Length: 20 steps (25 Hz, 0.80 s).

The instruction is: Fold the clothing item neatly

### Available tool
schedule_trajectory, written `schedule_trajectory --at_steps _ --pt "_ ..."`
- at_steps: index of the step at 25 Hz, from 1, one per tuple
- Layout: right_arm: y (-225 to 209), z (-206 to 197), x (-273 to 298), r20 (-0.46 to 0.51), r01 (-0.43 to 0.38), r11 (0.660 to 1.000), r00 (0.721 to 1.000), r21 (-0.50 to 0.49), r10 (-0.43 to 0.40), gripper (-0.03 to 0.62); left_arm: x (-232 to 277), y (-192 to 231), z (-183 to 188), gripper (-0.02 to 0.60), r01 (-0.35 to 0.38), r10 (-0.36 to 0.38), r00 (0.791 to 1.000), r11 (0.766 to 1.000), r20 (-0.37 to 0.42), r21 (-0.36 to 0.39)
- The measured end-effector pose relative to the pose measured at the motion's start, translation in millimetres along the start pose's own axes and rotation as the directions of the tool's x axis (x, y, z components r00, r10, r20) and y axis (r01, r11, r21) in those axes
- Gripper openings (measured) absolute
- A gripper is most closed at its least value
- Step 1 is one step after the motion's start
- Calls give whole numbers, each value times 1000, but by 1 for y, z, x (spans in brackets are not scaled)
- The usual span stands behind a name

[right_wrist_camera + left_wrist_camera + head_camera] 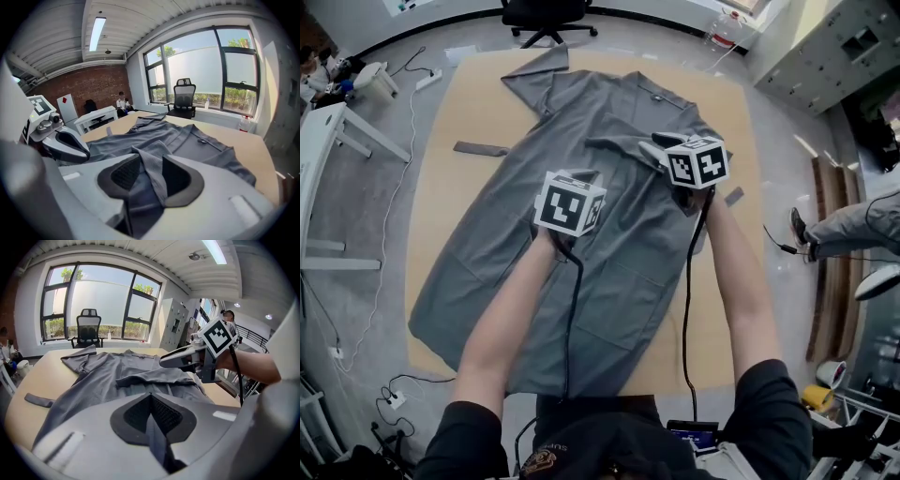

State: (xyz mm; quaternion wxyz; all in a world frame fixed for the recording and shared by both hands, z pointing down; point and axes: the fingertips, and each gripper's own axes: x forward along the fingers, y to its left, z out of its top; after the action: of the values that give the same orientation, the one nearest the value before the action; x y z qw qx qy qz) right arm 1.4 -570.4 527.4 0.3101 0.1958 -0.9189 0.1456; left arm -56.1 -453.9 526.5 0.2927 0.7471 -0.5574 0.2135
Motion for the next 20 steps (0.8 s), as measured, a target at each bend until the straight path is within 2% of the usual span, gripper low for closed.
schedule_trajectory --at_steps 6,11,15,20 --pt "-32 -38 -38 -26 78 996 997 43 -77 143 13 0 34 8 -26 24 999 994 22 103" --pt "-44 -54 -50 6 102 985 995 136 -103 126 54 15 66 8 -45 39 999 984 34 174" --pt "-44 -66 -48 -12 136 981 991 138 -136 114 96 35 75 9 -47 52 999 968 -14 246" --pt "-46 -69 -37 -8 158 975 987 158 -158 106 146 61 83 75 -9 41 995 948 -91 319"
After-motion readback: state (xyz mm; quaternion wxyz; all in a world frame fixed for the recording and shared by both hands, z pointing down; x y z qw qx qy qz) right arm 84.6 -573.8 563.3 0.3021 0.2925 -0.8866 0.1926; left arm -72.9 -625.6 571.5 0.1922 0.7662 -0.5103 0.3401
